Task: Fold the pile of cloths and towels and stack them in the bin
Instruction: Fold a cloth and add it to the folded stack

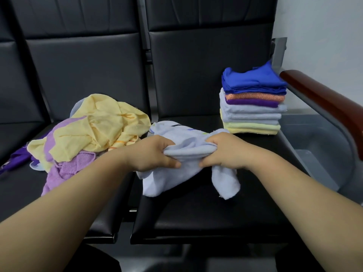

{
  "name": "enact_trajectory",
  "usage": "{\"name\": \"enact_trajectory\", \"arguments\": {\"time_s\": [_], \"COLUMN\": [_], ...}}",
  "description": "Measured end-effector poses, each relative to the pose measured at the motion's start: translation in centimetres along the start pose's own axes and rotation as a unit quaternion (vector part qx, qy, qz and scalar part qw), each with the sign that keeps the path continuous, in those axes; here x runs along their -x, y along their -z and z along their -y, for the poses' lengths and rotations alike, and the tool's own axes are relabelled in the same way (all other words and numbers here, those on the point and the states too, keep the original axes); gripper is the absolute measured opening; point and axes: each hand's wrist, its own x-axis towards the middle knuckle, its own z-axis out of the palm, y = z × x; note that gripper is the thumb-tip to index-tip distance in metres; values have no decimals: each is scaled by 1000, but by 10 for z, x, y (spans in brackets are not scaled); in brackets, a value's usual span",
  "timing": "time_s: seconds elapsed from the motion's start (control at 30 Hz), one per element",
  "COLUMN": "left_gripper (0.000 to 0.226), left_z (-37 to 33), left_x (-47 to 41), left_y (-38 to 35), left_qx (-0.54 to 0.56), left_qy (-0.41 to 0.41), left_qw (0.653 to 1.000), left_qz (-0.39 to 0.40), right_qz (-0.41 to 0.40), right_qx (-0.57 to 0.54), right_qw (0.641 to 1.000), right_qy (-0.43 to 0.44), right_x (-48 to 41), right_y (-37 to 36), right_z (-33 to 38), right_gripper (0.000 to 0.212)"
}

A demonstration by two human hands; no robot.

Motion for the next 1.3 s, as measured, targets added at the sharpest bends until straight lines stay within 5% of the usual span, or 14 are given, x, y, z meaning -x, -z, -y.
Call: {"name": "enact_trajectory", "arguments": {"time_s": [0.17, 0.3, 0.37, 0.43, 0.5, 0.6, 0.73, 0.9, 1.0, 1.13, 1.2, 1.3], "left_gripper": [51, 52, 56, 46, 37, 42, 33, 42, 40, 12, 11, 9], "left_z": [0, -8, -11, -11, -8, -8, -13, -21, -25, -21, -20, -24], "left_x": [7, 6, 5, 3, 2, 5, 11, 8, 6, 10, 12, 19], "left_y": [2, -3, 0, 1, 0, -1, 1, -8, -5, 3, 8, 12], "left_qx": [183, 296, 225, 36, -55, 22, 216, 397, 310, 85, 107, 222], "left_qy": [-40, -38, -42, -34, -21, -21, -10, -38, -78, -37, -25, -12], "left_qw": [982, 954, 973, 999, 998, 999, 976, 917, 947, 995, 993, 975], "left_qz": [-11, -11, -6, 7, 6, -18, -16, 23, 37, -21, -41, -4], "right_qz": [115, 62, -6, -79, -99, -22, 70, -16, -92, -10, 42, 67], "right_qx": [61, 122, 153, 178, 109, 15, 52, 144, 146, 44, 59, 114], "right_qw": [991, 990, 988, 980, 988, 999, 996, 989, 985, 998, 997, 991], "right_qy": [-33, -31, -6, 35, 54, 36, -26, -5, 30, 42, 24, -15], "right_x": [9, 0, -6, -9, -3, 8, 11, 2, -1, 10, 17, 16], "right_y": [-10, -15, -11, -6, 0, 2, -5, -9, -1, 6, 3, -7], "right_z": [-2, -10, -12, -9, -3, 0, -5, -8, 0, 8, 11, 9], "right_gripper": [42, 29, 22, 25, 31, 31, 44, 23, 26, 23, 45, 44]}}
